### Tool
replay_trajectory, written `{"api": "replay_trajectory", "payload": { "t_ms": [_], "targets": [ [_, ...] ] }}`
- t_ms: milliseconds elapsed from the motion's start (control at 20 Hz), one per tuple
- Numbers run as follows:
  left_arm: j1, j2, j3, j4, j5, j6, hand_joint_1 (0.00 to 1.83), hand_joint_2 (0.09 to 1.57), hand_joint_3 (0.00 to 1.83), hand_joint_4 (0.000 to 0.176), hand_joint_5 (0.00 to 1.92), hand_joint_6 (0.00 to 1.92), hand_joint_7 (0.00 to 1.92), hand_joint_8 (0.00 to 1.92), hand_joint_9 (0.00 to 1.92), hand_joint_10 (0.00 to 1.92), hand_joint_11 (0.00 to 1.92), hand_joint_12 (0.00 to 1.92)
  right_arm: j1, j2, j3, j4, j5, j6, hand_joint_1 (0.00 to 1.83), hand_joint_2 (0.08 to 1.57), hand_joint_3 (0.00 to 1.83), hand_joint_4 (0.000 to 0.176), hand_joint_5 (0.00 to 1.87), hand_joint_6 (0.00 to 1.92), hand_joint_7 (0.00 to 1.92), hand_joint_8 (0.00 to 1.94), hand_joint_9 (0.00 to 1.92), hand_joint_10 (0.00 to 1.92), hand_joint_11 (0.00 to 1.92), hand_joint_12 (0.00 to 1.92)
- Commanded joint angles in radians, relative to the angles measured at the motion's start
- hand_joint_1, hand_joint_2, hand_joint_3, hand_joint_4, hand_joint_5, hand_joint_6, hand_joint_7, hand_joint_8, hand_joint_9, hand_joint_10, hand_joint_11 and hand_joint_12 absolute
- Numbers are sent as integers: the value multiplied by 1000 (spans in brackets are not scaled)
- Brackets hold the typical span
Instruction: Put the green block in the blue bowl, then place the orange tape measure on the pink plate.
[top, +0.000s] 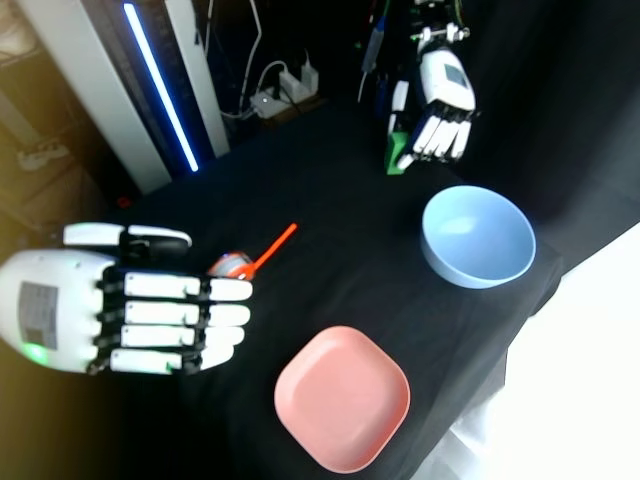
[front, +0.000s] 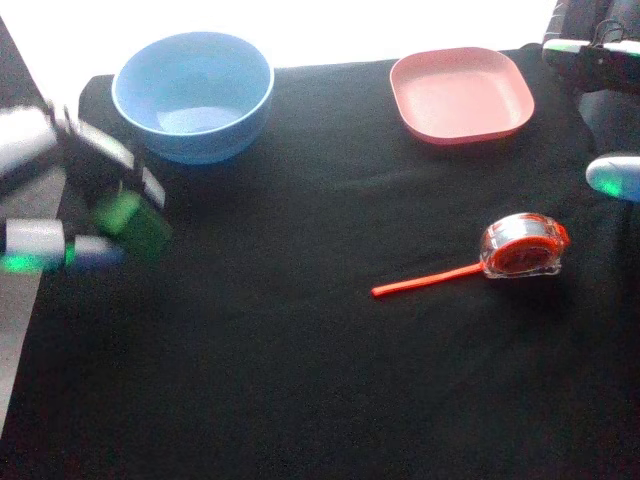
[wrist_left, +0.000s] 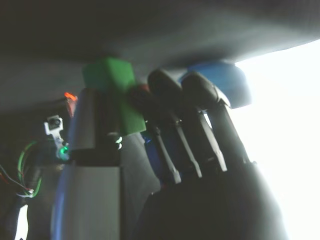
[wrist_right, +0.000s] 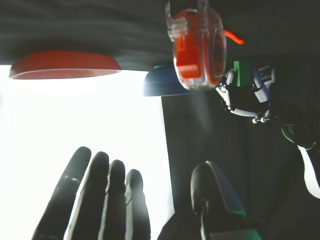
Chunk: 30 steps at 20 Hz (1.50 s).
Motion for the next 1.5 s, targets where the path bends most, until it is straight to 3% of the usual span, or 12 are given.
{"api": "replay_trajectory", "payload": {
  "t_ms": [0,50,200,500,650,700,750,850,1100,1250,1300,1450],
  "targets": [
    [-36,0,18,-57,-138,21,1277,1068,0,0,1301,210,985,1201,857,1279,624,1814,5,0,5,46,111,12,761,1185,1,0,263,0,309,0,349,1,117,682],
    [-85,-15,47,-76,-116,41,1279,1063,0,0,1340,129,994,1189,900,1272,715,1791,5,-3,8,46,111,12,777,1186,0,0,256,0,297,0,332,0,101,663],
    [-235,-89,169,-94,17,42,1255,1074,0,0,1080,673,1088,977,1018,984,784,1528,5,-8,14,46,111,12,835,1180,0,0,249,1,291,0,320,0,89,649],
    [-438,-254,367,-37,311,42,1283,1047,0,0,1216,362,1114,1008,1048,1076,800,1611,5,-27,38,31,111,28,793,1186,6,14,236,0,264,0,284,1,87,575],
    [-491,-321,433,15,426,42,1239,1075,0,0,1064,732,1092,914,995,652,662,1379,5,-33,43,31,111,31,808,1185,2,7,251,4,275,2,287,0,85,578],
    [-506,-341,454,48,473,42,1005,1053,0,0,939,278,1031,440,952,501,559,1361,5,-34,47,28,111,35,794,1181,0,16,253,4,287,6,307,8,107,587],
    [-519,-357,469,78,510,42,896,1040,0,0,903,81,1038,207,917,473,493,1431,5,-35,49,28,111,36,777,1182,1,21,255,4,296,8,322,12,117,595],
    [-531,-378,482,147,569,42,756,994,0,0,768,2,1044,68,813,686,456,1539,5,-35,51,26,111,38,762,1184,0,18,250,2,299,2,340,3,102,642],
    [-512,-341,423,165,510,42,782,972,1,0,719,0,1068,4,786,960,541,1679,6,-35,51,25,111,48,821,1175,0,0,264,4,317,5,357,6,103,640],
    [-465,-256,315,145,338,42,687,1003,3,14,668,0,914,0,572,1105,458,1728,6,-35,51,18,111,57,864,1154,0,0,265,3,308,1,340,0,96,630],
    [-440,-229,283,130,280,42,718,982,0,0,686,3,927,10,576,1131,470,1707,6,-35,51,6,111,64,879,1148,0,0,268,3,314,3,344,2,105,630],
    [-363,-171,204,95,138,40,672,919,0,28,655,0,882,1,476,1180,393,1730,15,-36,51,-43,111,88,861,1163,0,0,268,3,309,0,336,0,99,629]
  ]
}}
